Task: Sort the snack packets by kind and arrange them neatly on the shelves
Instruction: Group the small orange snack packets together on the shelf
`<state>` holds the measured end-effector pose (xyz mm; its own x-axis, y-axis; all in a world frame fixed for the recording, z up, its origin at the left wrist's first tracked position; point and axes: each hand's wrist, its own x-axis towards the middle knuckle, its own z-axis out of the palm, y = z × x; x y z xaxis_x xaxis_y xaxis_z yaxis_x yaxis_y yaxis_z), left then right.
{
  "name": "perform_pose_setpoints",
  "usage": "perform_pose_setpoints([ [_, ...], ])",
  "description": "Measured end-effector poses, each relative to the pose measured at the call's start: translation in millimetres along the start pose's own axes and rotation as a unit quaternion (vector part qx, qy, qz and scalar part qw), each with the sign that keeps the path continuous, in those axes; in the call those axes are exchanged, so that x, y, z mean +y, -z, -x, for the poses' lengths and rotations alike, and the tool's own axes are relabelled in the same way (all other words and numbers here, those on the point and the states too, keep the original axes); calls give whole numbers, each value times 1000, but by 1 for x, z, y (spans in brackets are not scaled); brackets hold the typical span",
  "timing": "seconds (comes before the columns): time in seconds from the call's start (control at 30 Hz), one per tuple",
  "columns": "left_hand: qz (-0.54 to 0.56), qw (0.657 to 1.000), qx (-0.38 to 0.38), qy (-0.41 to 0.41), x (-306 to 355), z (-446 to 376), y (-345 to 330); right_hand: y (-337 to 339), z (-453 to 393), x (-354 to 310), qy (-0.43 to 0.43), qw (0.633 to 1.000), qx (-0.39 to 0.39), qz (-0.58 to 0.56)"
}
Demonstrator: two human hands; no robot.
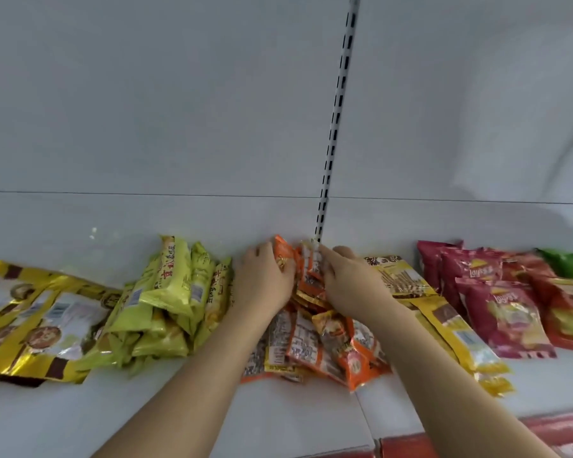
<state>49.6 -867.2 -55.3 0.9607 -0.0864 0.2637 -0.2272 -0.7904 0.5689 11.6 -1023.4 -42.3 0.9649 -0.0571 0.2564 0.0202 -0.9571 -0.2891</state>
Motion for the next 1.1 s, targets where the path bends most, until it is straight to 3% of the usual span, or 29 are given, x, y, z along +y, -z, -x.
perform_pose_setpoints([
  [0.17, -150, 989, -5, -20, -5, 5, 1, 2, 3, 4, 19, 999, -23, 18],
  [0.3, -137, 990, -17, -26, -3, 11, 9, 16, 9, 3, 2, 998, -51, -37],
  [0.47, -144, 987, 10, -67, 0, 26, 17, 10, 14, 4, 18, 995, -95, -4],
  [0.83, -143, 981, 71, -110, -8, 71, 45, 20, 50, -30, 27, 999, -32, 14],
  [1.1, -134, 973, 132, -137, -49, 122, 120, 27, 100, -125, 74, 994, 39, 64],
])
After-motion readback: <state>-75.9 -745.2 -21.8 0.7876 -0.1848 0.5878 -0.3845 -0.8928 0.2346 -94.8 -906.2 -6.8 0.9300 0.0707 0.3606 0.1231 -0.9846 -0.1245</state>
